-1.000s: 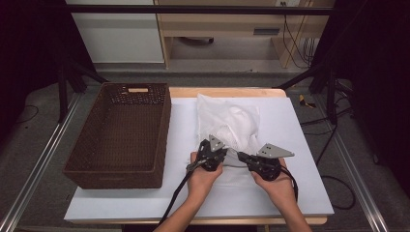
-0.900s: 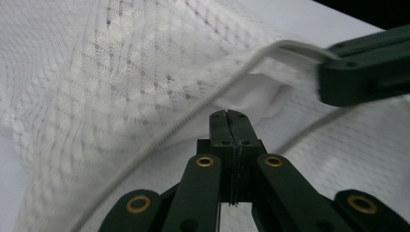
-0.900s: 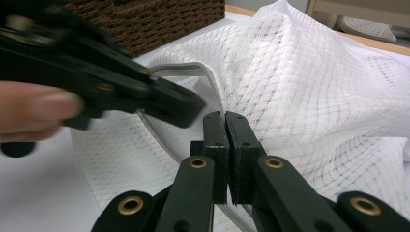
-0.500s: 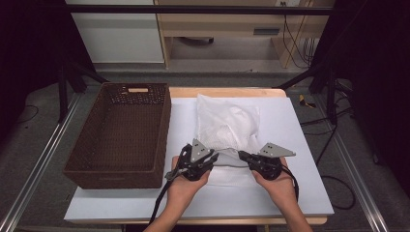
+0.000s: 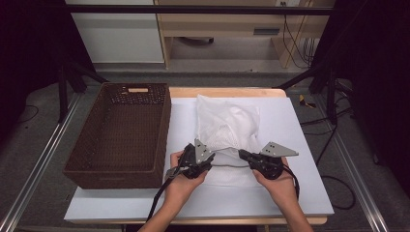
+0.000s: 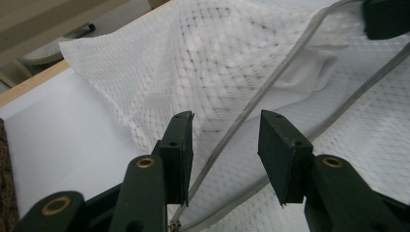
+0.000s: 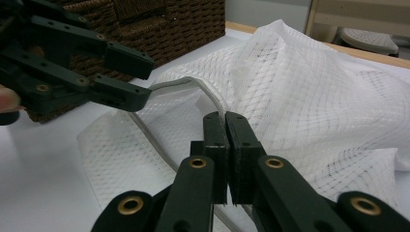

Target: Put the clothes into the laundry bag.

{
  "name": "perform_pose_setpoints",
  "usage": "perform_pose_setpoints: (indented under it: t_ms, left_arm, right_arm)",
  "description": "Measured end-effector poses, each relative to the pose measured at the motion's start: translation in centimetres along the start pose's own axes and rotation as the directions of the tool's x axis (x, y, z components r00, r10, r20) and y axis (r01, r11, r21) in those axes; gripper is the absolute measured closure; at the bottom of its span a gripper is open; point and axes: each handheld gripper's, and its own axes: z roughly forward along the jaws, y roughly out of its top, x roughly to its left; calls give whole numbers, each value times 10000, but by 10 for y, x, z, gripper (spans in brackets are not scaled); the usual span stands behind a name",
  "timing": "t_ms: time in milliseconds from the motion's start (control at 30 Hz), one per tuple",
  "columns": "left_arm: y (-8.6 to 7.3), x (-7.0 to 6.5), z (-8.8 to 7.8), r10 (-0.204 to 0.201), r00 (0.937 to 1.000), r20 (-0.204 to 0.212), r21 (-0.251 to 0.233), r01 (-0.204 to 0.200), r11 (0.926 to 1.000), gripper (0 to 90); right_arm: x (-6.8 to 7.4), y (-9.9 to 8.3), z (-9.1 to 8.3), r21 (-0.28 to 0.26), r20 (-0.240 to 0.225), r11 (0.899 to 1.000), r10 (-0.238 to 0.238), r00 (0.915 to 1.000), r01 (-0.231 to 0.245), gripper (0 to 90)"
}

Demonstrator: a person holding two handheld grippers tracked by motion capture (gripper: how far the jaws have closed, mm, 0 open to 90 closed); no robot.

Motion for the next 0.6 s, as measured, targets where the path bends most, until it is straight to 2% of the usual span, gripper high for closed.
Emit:
perform_pose_setpoints:
  t_ms: [100,167,367,467,533,567,600]
  left_arm:
    - [-1,3,4,43,10000,-70,112,-43,9999,568]
    - [-3,2,7,11,10000,41,246,-12,9997,565]
    - [-12,4,11,-41,9999,-95,511,46,9987,576]
    - [-15,3,12,71,9997,-214,740,-55,9972,654]
    - [-15,2,11,92,9998,-187,789,-77,9969,770]
    - [-15,2,11,112,9997,-203,791,-96,9968,770]
    - [-14,3,11,117,9997,-204,796,-100,9968,806]
  right_arm:
    - [0,0,0,-27,-30,10000,52,10000,-52,882]
    - [0,0,-1,-69,-32,10000,52,10000,-52,882]
    - [-1,-1,-2,-19,-44,10000,5,10000,-6,879]
    - [-1,-1,-2,9,-45,10000,-21,10000,21,878]
    - [-2,-2,-2,14,-3,10000,8,10000,-8,875]
    - [-2,-2,-2,14,-3,10000,8,10000,-8,875]
    - [-2,-2,-2,24,-1,10000,49,10000,-49,874]
